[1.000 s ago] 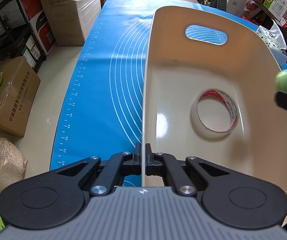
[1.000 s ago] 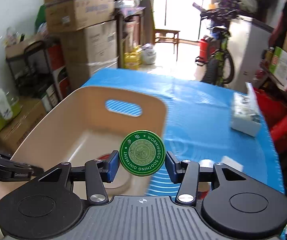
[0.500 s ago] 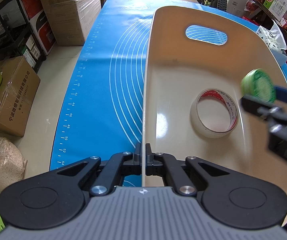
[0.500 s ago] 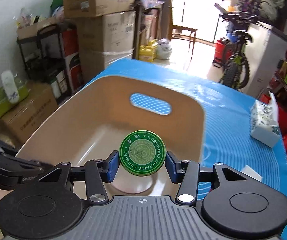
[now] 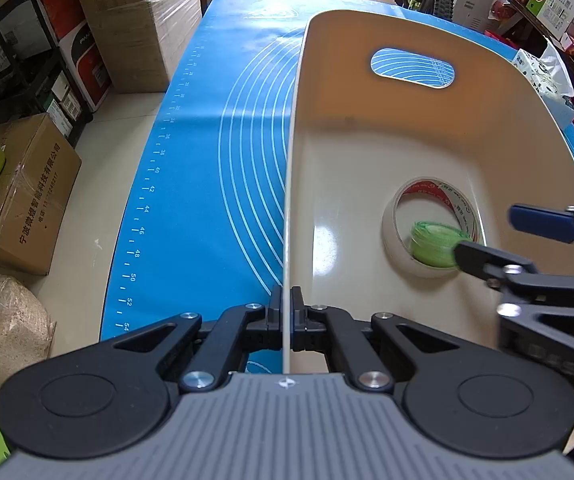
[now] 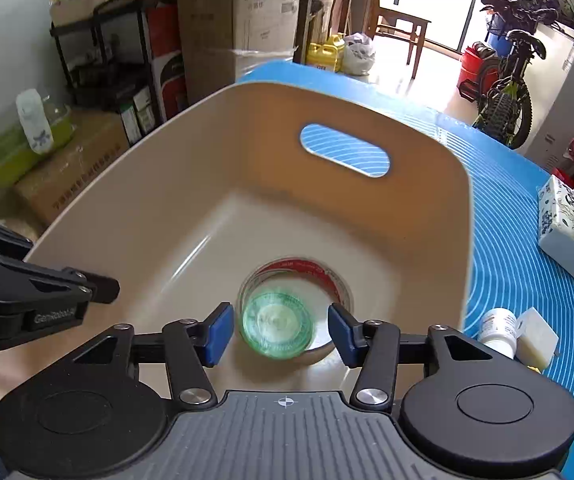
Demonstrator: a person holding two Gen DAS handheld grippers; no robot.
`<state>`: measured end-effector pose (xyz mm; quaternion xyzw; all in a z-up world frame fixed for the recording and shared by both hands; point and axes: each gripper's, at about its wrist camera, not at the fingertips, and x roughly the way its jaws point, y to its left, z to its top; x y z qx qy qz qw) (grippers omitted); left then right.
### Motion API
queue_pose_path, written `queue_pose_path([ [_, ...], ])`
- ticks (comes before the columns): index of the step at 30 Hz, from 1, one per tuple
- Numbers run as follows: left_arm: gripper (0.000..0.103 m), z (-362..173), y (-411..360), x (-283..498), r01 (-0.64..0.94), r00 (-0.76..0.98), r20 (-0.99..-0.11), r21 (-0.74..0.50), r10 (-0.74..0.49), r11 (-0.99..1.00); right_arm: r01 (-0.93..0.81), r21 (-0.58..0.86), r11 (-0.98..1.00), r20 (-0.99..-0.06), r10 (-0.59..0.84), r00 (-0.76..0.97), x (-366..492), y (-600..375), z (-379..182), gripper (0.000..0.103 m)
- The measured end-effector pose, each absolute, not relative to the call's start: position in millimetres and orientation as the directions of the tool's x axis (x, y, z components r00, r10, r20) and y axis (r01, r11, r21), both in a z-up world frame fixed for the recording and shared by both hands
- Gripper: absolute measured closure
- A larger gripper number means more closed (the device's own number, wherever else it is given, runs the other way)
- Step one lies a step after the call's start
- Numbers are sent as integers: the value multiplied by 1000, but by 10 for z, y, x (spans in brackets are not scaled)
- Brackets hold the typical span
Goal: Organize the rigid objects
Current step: 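Carry the green tin into the basket and release it inside the tape roll, then return the right gripper to the table and grasp the white charger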
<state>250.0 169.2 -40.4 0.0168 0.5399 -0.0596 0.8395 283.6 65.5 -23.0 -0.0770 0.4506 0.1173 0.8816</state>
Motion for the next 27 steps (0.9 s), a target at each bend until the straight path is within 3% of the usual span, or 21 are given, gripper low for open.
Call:
queue_pose_path([
  [7, 100, -404, 1691, 2500, 117, 410, -908, -38, -83, 992, -227, -1, 974, -743, 151, 652, 2555, 217, 130, 36],
  [13, 100, -405, 1691, 2500, 117, 410, -908, -38, -83, 992, -80, 3, 997, -696, 59, 716, 2431, -430, 313, 33],
  [22, 100, -403, 1679, 2504, 116, 410, -908, -38, -82, 993, 177, -54, 983, -737, -159, 657, 2432, -1291, -16, 33],
  [27, 100, -407, 1667, 2496, 116, 410, -908, -38, -83, 993, 222, -130, 966, -740, -243, 627, 2426, -1463, -213, 33],
])
